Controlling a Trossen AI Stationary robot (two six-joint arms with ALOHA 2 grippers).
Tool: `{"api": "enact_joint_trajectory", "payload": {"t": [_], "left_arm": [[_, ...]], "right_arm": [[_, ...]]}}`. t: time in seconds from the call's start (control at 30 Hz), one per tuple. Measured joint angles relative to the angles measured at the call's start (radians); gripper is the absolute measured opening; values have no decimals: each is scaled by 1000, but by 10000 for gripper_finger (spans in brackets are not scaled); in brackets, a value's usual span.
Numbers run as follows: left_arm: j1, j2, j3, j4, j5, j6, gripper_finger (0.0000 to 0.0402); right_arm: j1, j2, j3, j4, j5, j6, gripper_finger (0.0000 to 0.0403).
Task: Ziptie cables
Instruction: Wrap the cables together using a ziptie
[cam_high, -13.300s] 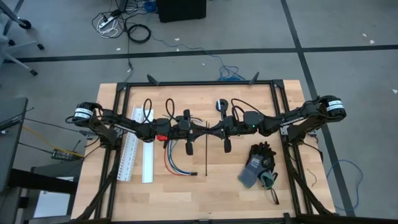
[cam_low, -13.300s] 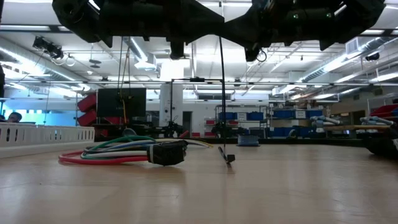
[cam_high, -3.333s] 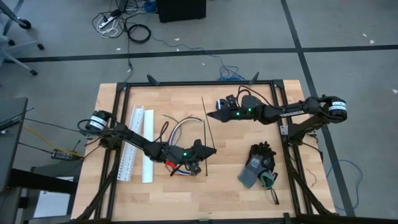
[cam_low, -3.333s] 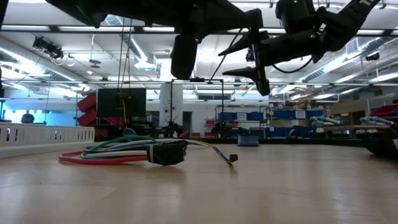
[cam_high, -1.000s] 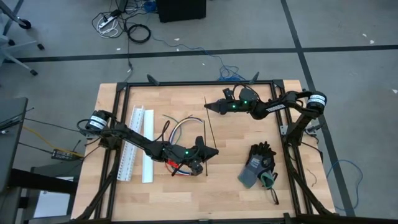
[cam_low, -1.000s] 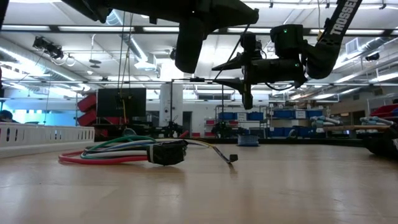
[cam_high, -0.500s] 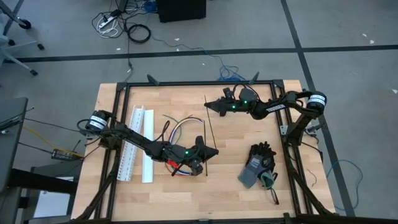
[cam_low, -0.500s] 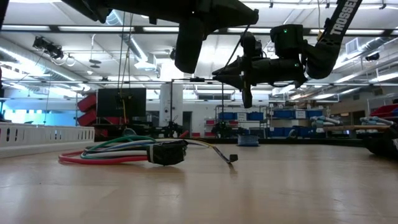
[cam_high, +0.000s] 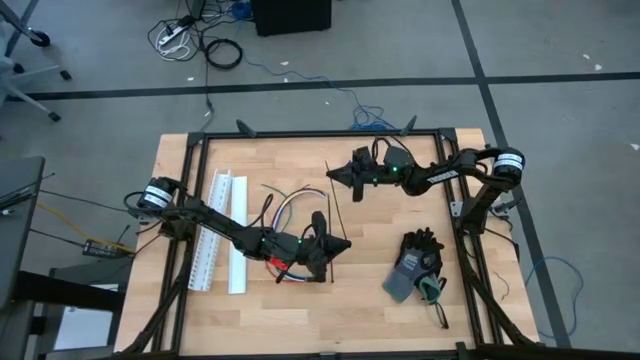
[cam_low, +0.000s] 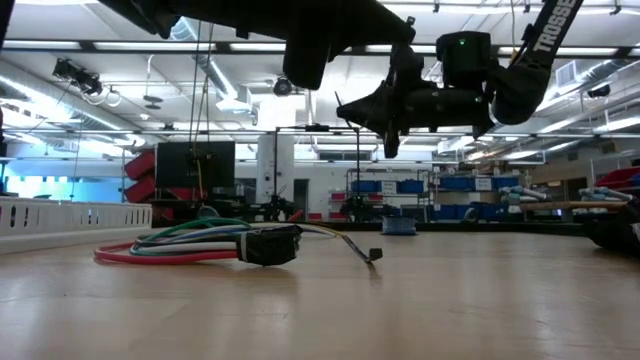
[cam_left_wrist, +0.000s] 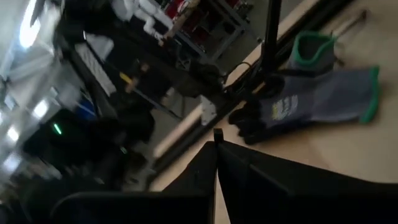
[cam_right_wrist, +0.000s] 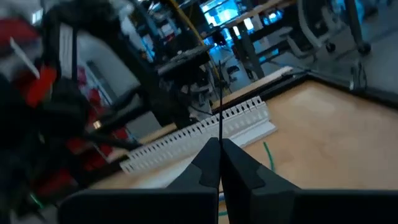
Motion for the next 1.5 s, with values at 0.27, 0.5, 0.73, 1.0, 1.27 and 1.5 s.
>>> {"api": "enact_joint_trajectory", "payload": {"t": [0.27, 0.5, 0.73, 1.0, 1.27, 1.5], "left_arm": [[6, -150, -130, -19, 37, -385, 0], [70, -226, -363, 426, 246, -847, 0], [122, -176, -501, 588, 276, -1192, 0], [158, -83, -506, 769, 523, -1352, 0], [191, 63, -453, 852, 620, -1375, 0], [211, 105, -389, 862, 727, -1371, 0]], "right_arm": [[73, 0, 0, -4, 25, -186, 0], [210, 0, 0, -47, 285, -469, 0], [372, 0, 0, -43, 570, -750, 0], [496, 0, 0, -100, 744, -923, 0], [598, 0, 0, -125, 789, -978, 0], [648, 0, 0, -151, 862, -992, 0]]}}
